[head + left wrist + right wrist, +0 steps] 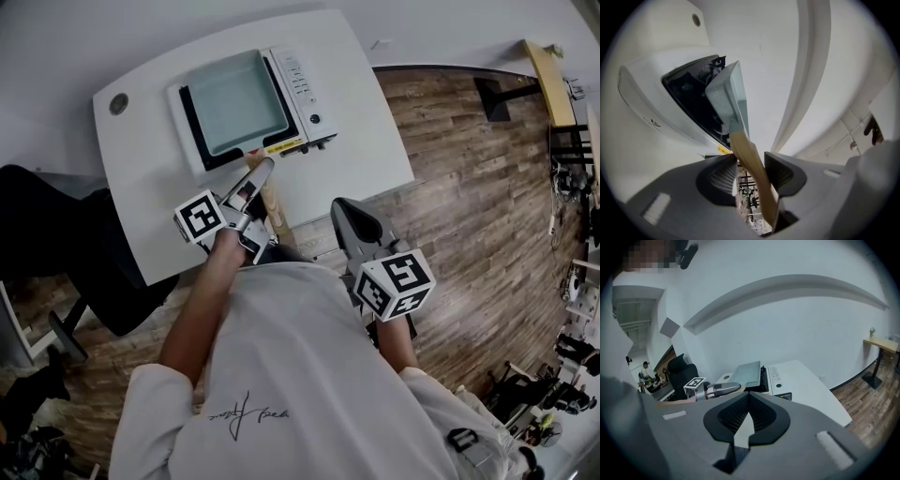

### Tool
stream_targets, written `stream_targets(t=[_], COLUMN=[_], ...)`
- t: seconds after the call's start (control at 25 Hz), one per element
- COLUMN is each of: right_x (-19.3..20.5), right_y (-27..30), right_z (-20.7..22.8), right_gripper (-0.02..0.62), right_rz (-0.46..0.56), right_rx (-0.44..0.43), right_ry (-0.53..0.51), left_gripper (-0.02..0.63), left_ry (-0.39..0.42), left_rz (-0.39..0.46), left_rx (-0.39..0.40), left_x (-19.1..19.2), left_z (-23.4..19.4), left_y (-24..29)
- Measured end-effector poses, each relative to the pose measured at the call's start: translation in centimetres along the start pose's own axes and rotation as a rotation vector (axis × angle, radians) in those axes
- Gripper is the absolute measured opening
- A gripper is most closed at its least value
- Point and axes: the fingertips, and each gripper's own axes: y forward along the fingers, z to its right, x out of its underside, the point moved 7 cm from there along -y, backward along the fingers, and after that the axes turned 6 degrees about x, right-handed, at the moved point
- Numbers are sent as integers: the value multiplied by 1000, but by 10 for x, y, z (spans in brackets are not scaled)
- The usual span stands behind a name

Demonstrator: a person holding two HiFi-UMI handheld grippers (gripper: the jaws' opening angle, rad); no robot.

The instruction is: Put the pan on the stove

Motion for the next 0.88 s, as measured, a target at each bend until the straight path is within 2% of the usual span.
stream_targets(t=[0.56, 0.88], right_x=[5, 3], right_y=[-1, -3], right_z=[-5, -6], right_gripper=[-3, -4], right_rz=[-3, -3], right_rx=[-12, -9], right_ry=[-1, -12], left_gripper=[201, 201], left_ry=[-16, -19], left_rz=[57, 73], left_rx=[39, 22], left_x=[-1, 0], left_z=[-3, -2], left_y=[-1, 1])
